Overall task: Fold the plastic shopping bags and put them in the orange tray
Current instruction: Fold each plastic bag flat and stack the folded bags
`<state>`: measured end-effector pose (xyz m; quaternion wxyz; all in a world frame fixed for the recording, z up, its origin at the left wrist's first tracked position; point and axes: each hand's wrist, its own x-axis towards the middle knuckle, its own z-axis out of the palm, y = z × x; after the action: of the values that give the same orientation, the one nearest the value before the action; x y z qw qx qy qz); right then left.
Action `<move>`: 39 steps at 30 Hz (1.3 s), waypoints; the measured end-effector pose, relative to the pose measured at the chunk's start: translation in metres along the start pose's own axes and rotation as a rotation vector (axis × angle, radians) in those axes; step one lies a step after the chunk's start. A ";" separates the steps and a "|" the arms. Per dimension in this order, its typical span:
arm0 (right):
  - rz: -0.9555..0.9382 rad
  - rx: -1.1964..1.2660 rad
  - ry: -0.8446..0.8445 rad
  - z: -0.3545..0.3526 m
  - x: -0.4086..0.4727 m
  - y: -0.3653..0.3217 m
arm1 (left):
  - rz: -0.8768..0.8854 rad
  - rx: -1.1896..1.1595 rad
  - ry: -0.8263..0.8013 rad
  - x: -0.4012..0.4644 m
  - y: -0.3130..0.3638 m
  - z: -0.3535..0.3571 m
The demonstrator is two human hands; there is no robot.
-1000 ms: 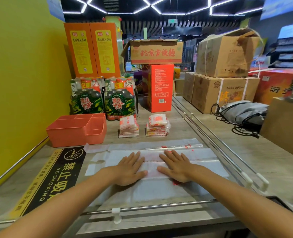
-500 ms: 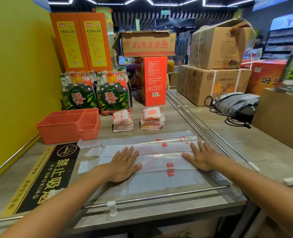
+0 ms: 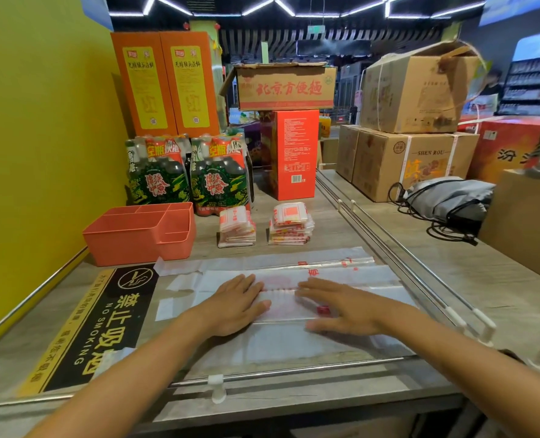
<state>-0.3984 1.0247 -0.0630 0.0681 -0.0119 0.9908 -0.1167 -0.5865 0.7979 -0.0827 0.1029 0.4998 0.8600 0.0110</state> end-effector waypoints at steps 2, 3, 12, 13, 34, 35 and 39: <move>0.000 -0.024 -0.013 0.006 0.007 -0.001 | 0.021 -0.023 0.010 -0.002 0.002 -0.003; -0.006 -0.024 0.003 0.007 0.009 0.000 | 0.044 -0.034 0.016 -0.004 0.003 -0.005; -0.026 -0.099 0.149 -0.002 0.004 -0.004 | 0.220 -0.053 0.135 -0.010 0.005 -0.018; -0.033 -0.119 0.154 -0.003 0.003 -0.003 | 0.230 -0.069 0.142 -0.012 0.005 -0.020; 0.173 0.048 0.162 -0.068 0.003 0.048 | -0.194 -0.214 -0.163 -0.040 -0.091 -0.105; 0.194 0.044 0.167 -0.067 0.005 0.051 | -0.203 -0.220 -0.171 -0.040 -0.093 -0.105; 0.231 -0.010 0.228 -0.057 0.012 0.058 | -0.234 -0.175 -0.247 -0.044 -0.100 -0.114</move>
<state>-0.4181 1.0933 -0.0233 -0.0320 0.1150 0.9874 -0.1035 -0.6730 0.7196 0.0236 0.2515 0.3831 0.8887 0.0122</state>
